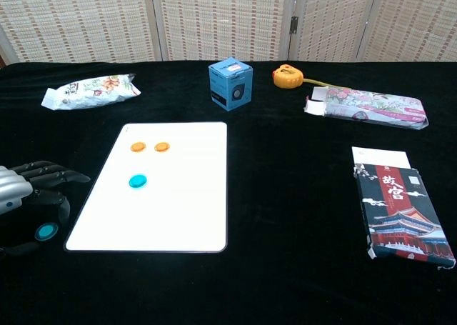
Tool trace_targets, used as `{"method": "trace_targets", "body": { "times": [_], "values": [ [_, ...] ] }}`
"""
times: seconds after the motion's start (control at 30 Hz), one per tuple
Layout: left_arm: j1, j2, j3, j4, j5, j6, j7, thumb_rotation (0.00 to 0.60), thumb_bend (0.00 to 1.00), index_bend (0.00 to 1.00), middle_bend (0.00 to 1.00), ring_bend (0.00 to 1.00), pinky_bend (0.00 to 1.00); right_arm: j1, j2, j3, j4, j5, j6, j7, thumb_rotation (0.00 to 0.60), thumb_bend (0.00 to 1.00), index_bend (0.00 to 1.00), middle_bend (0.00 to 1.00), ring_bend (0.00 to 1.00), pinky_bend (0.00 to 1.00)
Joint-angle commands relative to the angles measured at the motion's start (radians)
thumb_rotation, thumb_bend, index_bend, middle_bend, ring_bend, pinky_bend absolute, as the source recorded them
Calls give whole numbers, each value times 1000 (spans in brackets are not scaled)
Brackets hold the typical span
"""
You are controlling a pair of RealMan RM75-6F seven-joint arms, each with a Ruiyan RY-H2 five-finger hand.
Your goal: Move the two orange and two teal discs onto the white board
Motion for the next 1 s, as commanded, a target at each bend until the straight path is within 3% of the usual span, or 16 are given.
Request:
{"method": "trace_targets", "body": {
  "times": [0.03, 0.7, 1.0],
  "values": [
    [1, -1, -2, 6, -2, -6, -4, 600, 393, 419, 85, 0, 0, 0, 0, 0, -1, -1, 0, -1, 600, 269, 0, 0, 0, 0],
    [1, -5, -16, 18, -14, -38, -14, 600, 405, 486, 85, 0, 0, -3, -1, 0, 0, 1, 3, 0, 600, 269, 0, 0, 0, 0],
    [-25, 53, -40, -57, -6, -29, -44, 600, 406, 499, 85, 0, 0, -6, 1, 0, -1, -3, 11, 1, 600, 269, 0, 0, 0, 0]
  ]
}}
